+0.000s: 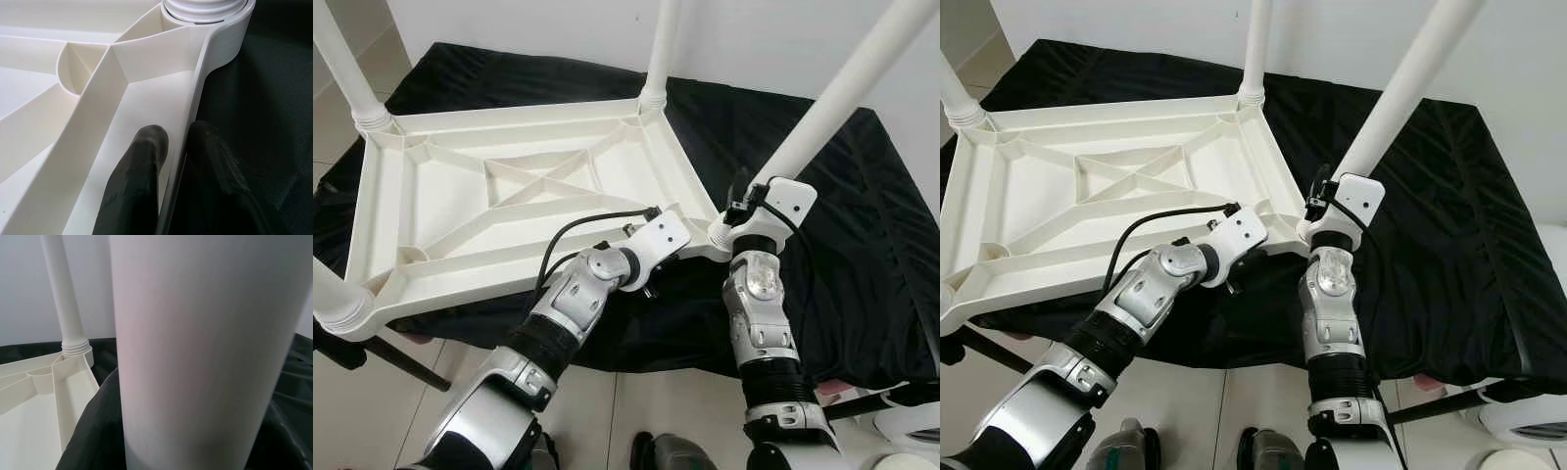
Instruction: Building children table
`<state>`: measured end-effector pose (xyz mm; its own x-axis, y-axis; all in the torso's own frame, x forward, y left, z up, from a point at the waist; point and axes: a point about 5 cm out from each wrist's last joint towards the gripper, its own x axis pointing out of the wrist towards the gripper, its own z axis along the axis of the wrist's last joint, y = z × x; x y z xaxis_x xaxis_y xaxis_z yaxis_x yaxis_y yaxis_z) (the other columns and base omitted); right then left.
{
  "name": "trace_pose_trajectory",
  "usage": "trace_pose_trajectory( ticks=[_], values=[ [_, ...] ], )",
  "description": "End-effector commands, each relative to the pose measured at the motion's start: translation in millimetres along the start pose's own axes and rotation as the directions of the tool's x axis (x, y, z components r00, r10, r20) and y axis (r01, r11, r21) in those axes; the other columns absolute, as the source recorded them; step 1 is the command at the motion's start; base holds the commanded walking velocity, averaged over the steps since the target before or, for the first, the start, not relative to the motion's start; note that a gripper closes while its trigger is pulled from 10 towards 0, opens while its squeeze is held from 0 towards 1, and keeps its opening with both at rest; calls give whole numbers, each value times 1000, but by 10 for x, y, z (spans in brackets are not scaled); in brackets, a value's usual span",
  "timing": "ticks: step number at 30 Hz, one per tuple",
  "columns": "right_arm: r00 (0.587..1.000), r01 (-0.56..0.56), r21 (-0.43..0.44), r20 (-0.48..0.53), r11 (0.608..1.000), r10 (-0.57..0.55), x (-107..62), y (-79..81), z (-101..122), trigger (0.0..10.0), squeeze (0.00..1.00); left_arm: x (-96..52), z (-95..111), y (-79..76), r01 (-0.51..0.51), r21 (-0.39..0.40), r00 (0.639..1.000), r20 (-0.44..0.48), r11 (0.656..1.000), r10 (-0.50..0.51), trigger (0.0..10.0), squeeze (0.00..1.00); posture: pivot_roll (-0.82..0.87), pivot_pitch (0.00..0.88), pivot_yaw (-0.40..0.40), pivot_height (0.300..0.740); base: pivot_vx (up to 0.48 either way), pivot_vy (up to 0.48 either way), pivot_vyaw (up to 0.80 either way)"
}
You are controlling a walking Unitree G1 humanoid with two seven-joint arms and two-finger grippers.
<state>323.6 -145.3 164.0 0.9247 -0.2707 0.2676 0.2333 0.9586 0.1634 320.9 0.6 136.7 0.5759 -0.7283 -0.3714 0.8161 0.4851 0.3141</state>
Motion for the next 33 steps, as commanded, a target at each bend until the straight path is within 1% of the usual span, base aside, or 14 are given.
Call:
trace_pose_trajectory(
  ticks=[1,6,13,16,17,18,19,20,22,27,28,29,30,33],
  values=[
    [988,50,-39,-144,998,-55,-146,-88,-303,10000,0,-18,169,18,-22,44,998,61,999,19,10000,0,41,81,-47,740,0,0,0],
    [990,38,-51,-131,998,-44,-149,-50,-285,10000,0,-19,165,13,-21,43,998,60,999,19,10000,0,42,82,-48,740,0,0,0],
    [994,14,-54,-103,998,-20,-89,-30,-222,10000,0,-16,163,5,-19,43,998,60,999,16,10000,0,38,81,-47,740,0,0,0],
    [998,8,-37,-62,999,-11,-25,-12,-121,10000,0,-11,174,-1,-18,43,998,62,999,15,10000,0,37,79,-46,740,0,0,0],
    [1000,-1,-30,-24,1000,0,28,1,-24,10000,0,-10,175,-3,-16,43,998,63,999,14,10000,0,37,75,-46,740,0,0,0],
    [1000,-1,-30,-24,1000,0,28,1,-24,10000,0,-10,175,-3,-16,43,998,63,999,14,10000,0,37,75,-46,740,0,0,0],
    [1000,-8,-25,9,1000,8,71,13,62,10000,0,-11,175,-4,-15,42,998,63,999,12,10000,0,36,74,-46,740,0,0,0],
    [1000,-8,-25,9,1000,8,71,13,62,10000,0,-11,175,-4,-15,42,998,63,999,12,10000,0,36,74,-46,740,0,0,0],
    [998,-27,-17,52,999,28,122,37,176,10000,0,-12,171,-8,-11,39,998,63,999,9,10000,0,35,70,-47,740,0,0,0],
    [996,-43,-19,76,999,44,144,56,233,10000,0,-10,171,-12,-9,36,998,64,999,6,10000,0,36,67,-48,740,0,0,0],
    [996,-49,-16,80,999,50,149,63,247,10000,0,-9,173,-12,-9,35,998,64,999,6,10000,82,36,65,-50,740,0,0,0],
    [996,-49,-16,80,999,50,149,63,247,10000,0,-9,173,-12,-9,35,998,64,999,6,10000,82,36,65,-50,740,0,0,0],
    [994,-70,-13,89,997,71,164,77,278,10000,0,-9,174,-12,-8,34,998,66,999,5,10000,333,37,59,-53,740,0,0,0],
    [993,-76,-12,90,997,76,169,80,285,10000,0,-9,174,-13,-7,33,998,67,999,5,10000,333,36,58,-53,740,0,0,0]
  ],
)
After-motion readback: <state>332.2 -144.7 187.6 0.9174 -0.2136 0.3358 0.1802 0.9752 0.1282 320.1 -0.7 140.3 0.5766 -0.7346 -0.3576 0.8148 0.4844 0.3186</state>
